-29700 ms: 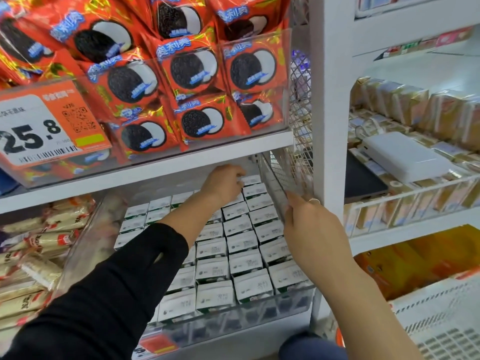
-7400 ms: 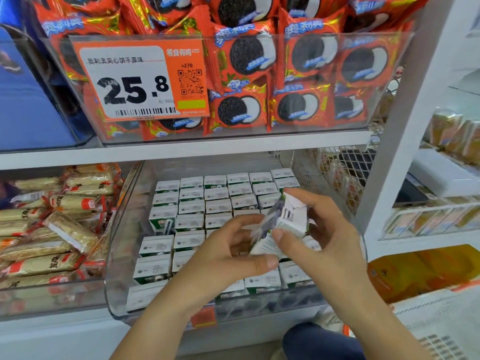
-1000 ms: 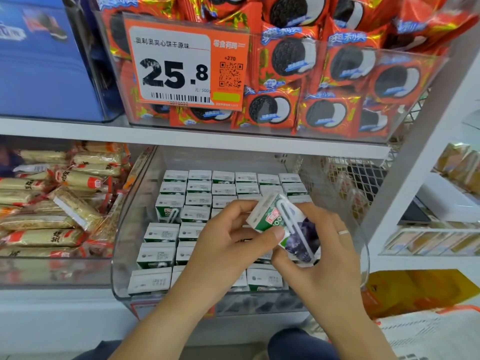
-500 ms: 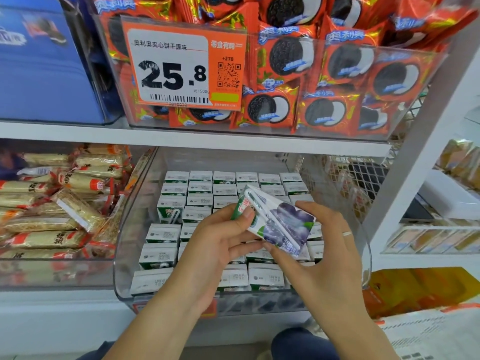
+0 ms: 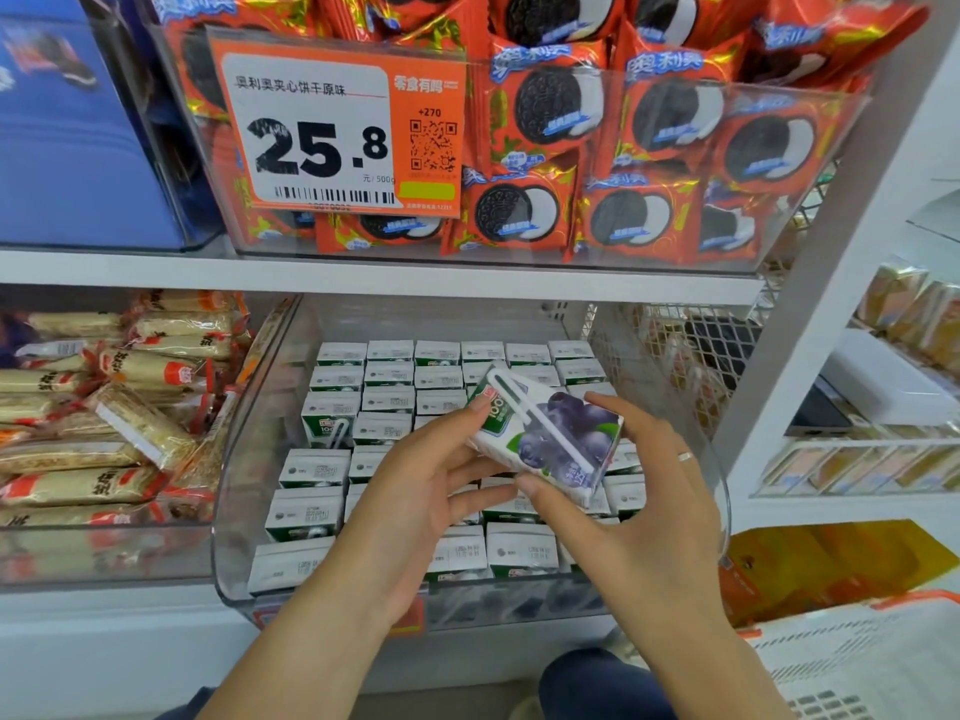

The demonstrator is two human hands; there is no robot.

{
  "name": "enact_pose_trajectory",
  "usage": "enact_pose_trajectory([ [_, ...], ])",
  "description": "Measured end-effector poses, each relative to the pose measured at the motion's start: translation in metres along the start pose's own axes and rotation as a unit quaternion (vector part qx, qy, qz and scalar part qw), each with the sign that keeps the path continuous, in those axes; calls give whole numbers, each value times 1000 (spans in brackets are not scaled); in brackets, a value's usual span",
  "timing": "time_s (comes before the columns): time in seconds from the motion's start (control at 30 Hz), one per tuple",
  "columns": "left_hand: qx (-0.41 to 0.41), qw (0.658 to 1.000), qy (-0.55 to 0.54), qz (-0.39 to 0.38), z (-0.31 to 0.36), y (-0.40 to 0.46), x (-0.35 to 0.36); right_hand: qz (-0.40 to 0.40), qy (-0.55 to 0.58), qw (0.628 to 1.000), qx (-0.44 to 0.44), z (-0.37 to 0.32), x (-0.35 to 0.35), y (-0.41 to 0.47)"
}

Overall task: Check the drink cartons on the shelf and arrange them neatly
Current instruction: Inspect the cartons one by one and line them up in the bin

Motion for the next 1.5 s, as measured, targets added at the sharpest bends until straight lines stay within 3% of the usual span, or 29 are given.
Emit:
enact_pose_trajectory([
  [0.23,-5,999,37,10,-3,2,-3,0,23,999,47,4,-1,0],
  [0.53,-55,995,77,26,-17,5,-2,46,5,997,-66,-6,-4,-1],
  [0.8,-24,997,74,19,-11,4,0,20,21,987,-156,-12,-1,-3],
  [1.0,-5,998,66,21,-9,4,0,6,19,986,-167,-13,0,-4],
  [1.27,-28,993,117,15,-17,6,1,33,82,996,22,-2,-7,2],
  [1.5,2,986,167,-6,-14,-1,6,35,229,949,212,18,-13,8],
])
Point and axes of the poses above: each hand's wrist, its own y-axis towards the middle knuckle, its own x-axis out of the palm, z = x × y, the point moved 4 cm from there along y, towards the middle knuckle, and after that the axes turned 1 degree about x, right-handed, at the moved point
